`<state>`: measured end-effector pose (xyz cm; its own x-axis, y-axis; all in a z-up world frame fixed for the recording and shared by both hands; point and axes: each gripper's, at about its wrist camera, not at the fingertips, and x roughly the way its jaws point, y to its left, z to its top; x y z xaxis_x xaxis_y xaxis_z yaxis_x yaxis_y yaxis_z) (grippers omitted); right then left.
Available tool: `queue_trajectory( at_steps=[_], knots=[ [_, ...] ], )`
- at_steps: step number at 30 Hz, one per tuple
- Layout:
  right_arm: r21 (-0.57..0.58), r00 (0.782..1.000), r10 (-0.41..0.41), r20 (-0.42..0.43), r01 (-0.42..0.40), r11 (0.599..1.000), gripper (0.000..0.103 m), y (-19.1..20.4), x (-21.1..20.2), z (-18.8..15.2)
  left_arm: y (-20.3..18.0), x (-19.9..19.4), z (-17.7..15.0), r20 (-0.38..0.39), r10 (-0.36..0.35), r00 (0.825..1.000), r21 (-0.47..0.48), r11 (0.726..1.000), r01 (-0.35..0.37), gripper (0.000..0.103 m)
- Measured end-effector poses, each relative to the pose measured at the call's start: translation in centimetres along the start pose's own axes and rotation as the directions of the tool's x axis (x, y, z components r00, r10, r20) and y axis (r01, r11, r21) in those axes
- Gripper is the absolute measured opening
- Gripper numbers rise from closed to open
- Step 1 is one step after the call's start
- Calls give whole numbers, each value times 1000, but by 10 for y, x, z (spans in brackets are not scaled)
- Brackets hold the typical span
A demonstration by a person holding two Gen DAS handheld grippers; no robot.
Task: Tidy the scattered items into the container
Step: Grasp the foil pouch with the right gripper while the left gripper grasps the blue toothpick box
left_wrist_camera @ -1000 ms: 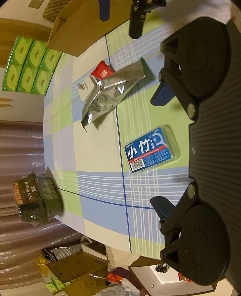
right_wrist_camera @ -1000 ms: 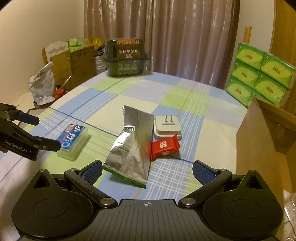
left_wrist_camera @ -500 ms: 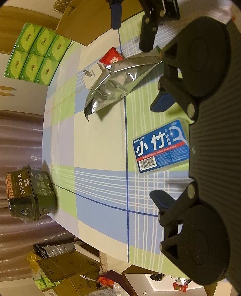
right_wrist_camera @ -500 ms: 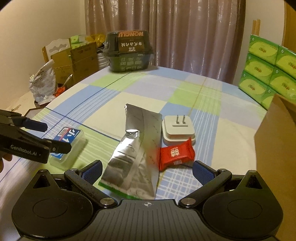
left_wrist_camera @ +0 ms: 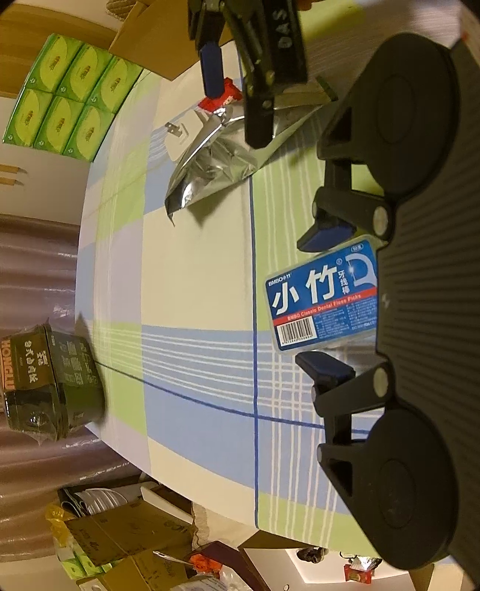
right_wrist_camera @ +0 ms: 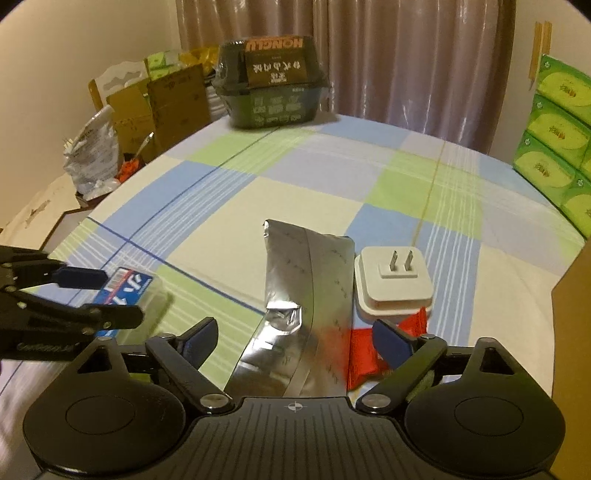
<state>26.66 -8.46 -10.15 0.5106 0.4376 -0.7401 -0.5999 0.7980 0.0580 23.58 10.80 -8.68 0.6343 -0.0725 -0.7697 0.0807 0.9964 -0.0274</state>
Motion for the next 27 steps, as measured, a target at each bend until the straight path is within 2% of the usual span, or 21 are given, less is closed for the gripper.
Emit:
queue_trajectory(
  at_steps=[8,13,15,17,20,23,27],
  knots=[
    [6,998,5,-60,-4,1000,69,-2,21,14,10,6,4,18,-4,1000,-23,1000,4,55],
    [-20,996,-20,-91,19,1000,66,2,30,14,9,11,10,24,3,1000,-20,1000,-2,55],
    [-38,995,-30,-95,26,999,64,5,33,13,7,10,10,24,3,1000,-7,1000,-3,55],
    [-64,994,-48,-96,42,997,54,8,36,12,6,10,10,24,3,1000,-4,1000,-3,55],
    [-98,994,-62,-94,53,994,47,13,37,12,7,11,10,24,2,1000,-5,1000,-2,55],
    [-129,994,-76,-85,64,990,42,19,35,9,7,11,10,24,1,1000,-4,1000,-1,55],
    [-130,994,-74,-85,62,990,40,22,26,1,6,11,10,20,-9,1000,8,1000,8,55]
  ],
)
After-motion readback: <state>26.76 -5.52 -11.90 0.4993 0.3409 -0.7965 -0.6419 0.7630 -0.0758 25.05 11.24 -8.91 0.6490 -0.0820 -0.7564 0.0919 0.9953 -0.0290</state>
